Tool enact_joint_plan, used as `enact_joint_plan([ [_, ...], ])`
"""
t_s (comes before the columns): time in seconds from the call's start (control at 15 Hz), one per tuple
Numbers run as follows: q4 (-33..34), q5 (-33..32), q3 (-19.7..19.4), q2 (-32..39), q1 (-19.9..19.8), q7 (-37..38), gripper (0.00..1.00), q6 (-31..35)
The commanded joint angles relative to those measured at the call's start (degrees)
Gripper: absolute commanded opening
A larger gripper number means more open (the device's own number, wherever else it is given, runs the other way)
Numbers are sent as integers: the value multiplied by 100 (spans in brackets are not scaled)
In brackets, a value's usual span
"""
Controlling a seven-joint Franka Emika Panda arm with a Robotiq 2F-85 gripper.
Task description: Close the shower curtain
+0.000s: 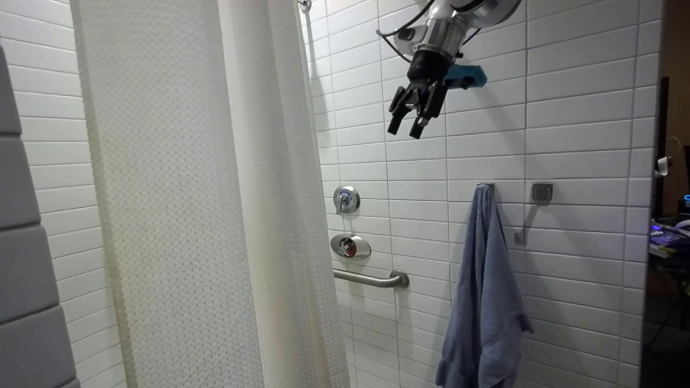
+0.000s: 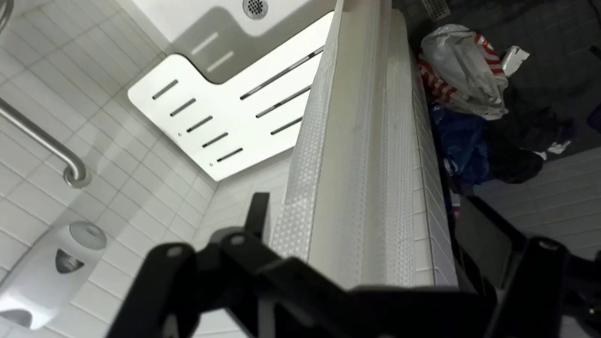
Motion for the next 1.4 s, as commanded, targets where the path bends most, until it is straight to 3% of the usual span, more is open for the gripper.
enact_joint_plan([
  [0.0, 991, 743, 276, 806, -300, -873, 100, -404],
  [0.4, 2200, 1783, 832, 1781, -779, -1780, 100, -1225],
  [0.73, 2936, 2636, 1180, 2355, -1143, -2195, 100, -2606],
  [1.0, 3291, 2779, 1288, 2608, -1222, -2167, 100, -3278],
  [1.33, 3986, 2722, 1434, 3170, -1144, -2070, 100, -3314],
])
